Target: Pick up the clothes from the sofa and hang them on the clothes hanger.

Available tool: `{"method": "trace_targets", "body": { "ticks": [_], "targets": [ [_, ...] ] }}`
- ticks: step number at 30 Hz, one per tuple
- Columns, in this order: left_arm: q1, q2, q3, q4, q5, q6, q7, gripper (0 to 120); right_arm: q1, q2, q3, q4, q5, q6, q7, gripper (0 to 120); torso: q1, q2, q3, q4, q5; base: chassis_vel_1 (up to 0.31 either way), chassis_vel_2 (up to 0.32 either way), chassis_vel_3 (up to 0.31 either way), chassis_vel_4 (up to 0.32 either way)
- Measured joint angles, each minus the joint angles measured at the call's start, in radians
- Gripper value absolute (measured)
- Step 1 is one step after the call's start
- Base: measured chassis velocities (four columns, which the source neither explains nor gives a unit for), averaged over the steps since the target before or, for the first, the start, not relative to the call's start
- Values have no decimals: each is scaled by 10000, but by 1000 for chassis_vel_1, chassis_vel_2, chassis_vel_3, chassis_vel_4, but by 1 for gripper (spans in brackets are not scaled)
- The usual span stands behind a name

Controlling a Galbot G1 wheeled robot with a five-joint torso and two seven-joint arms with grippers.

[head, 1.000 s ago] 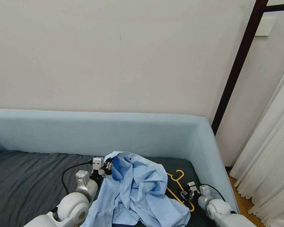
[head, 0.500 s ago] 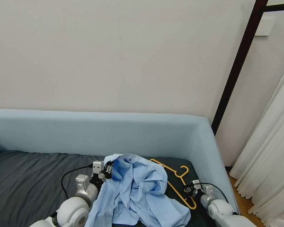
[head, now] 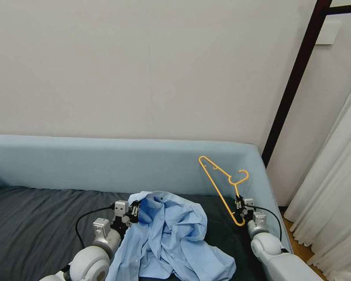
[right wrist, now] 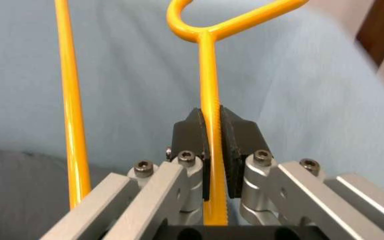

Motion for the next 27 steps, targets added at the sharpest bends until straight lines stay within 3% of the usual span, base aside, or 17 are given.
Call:
{"method": "trace_targets", "body": {
  "ticks": [5, 11, 18, 27],
  "targets": [
    [-29, 23, -153, 16, -106, -38, -46, 0, -1576, -520, 390, 1648, -2564, 970, 401, 5, 0, 0, -1, -3, 1, 0, 0, 0, 0],
    [92, 77, -257, -77, -126, -55, -126, 0, -2588, -594, 679, 2179, -4556, 2057, 86, 5, 0, 1, -1, 2, 1, 0, 0, 0, 0],
    [76, 59, -256, -57, -133, -69, -159, 0, -3567, -550, 831, 2436, -6016, 2790, 79, 5, -1, 0, -1, -1, 3, 0, 0, 0, 0],
    [12, -20, -136, -56, -125, -76, -244, 0, -3864, -483, 651, 2219, -6989, 3167, 96, 5, -1, 1, 0, -3, 1, 0, 0, 0, 0]
  ]
}}
